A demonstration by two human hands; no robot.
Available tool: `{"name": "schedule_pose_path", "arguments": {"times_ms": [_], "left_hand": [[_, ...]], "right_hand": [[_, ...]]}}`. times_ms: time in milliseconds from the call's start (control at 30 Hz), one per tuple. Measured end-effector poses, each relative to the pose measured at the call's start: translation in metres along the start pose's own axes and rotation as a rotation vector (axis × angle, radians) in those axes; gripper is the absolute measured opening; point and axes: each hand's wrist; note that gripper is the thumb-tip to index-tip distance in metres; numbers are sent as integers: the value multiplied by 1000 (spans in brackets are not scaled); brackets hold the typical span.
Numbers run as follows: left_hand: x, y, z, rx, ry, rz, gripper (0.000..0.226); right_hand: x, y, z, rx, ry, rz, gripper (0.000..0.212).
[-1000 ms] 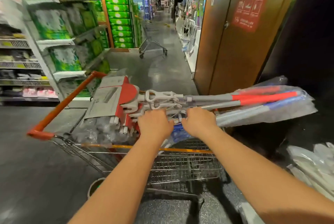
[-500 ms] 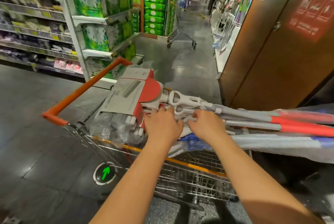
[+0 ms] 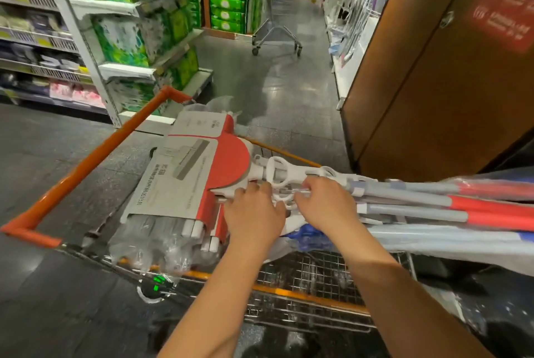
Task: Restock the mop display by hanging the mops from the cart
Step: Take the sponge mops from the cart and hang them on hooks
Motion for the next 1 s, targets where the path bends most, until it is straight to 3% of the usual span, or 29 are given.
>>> {"name": "schedule_pose_path", "arguments": {"times_ms": [167,500,667,833,1000], "left_hand": [[4,-16,14,-17,23,-105,49],[25,-51,27,245,139,-293,37],[28,-57,46,300,210,-412,32],[34,-66,50,312,271,-503,41],[33,-76,61,310,548,-546,42]], "right_hand": [[7,-29,4,-57,-4,-109,24],[6,-99,7,-85,-22,-405,40],[9,-118,16,-139,-31,-493,38],[5,-141,21,-178,-38,-548,41],[6,-153,25,-239,-83,-572,42]]}}
Point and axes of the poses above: each hand's wrist, its own y-axis away from the middle knuckle, its own z-axis out of the palm, x = y × z, and after that the axes turned 10 degrees about -x, right-handed
